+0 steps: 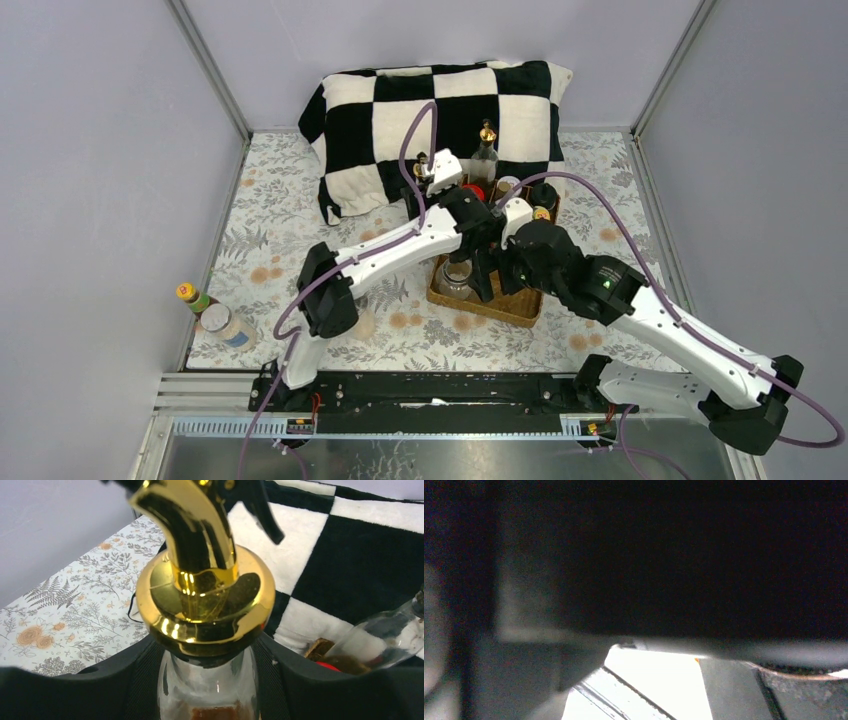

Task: Organize the condiment bottles
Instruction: Place the bottle in the storage box.

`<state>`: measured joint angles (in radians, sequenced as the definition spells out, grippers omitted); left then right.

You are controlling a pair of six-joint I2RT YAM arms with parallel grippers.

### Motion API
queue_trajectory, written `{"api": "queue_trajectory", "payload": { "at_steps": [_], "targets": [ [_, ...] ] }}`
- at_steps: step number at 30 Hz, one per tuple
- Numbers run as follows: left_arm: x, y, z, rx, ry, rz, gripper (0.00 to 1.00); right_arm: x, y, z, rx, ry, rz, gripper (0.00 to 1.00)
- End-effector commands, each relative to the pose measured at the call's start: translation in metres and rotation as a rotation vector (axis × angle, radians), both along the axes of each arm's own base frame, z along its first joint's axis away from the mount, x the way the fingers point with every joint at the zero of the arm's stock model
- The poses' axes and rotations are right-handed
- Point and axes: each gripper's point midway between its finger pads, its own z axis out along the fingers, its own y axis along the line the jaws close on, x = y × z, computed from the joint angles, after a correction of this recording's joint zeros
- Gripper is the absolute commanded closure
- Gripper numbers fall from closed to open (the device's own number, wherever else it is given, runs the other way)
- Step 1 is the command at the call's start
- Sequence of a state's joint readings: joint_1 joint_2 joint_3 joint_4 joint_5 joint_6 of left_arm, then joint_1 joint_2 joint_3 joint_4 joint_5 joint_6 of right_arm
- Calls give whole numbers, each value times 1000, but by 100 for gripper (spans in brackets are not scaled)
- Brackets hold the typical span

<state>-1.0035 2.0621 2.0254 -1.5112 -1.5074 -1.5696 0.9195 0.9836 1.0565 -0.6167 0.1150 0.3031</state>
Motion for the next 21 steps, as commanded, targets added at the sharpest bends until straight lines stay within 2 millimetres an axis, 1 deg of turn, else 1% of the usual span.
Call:
{"api": "queue_trajectory", "payload": {
  "at_steps": [1, 3, 6, 8, 10, 12, 15, 17, 18, 19, 21],
  "targets": [
    [1, -25, 37, 25, -193, -34, 44, -3, 13, 8, 43, -16, 42, 9],
    [0, -25, 36, 24, -195, -36, 45, 1, 6, 17, 54, -53, 11, 10],
    [-2, -21, 35, 19, -204, -39, 45, 2, -3, 44, 105, -136, -5, 10],
    [-4, -17, 37, 10, -214, -39, 45, -5, -5, 65, 167, -182, 29, 10],
    [-6, -14, 40, 10, -222, -39, 45, -17, -3, 79, 215, -191, 89, 9],
    [-6, -13, 44, 10, -228, -38, 45, -27, -3, 78, 204, -156, 130, 9],
    [-6, -14, 47, 8, -232, -36, 45, -37, -11, 58, 179, -97, 132, 9],
    [-5, -15, 46, 8, -233, -37, 45, -40, -22, 42, 169, -76, 88, 9],
    [-5, -15, 45, 8, -234, -37, 45, -39, -27, 37, 169, -79, 61, 9],
    [-4, -16, 44, 6, -235, -37, 45, -40, -33, 35, 173, -86, 42, 9],
    [-3, -21, 43, 1, -242, -40, 45, -40, -43, 42, 187, -113, 7, 9]
  ]
}}
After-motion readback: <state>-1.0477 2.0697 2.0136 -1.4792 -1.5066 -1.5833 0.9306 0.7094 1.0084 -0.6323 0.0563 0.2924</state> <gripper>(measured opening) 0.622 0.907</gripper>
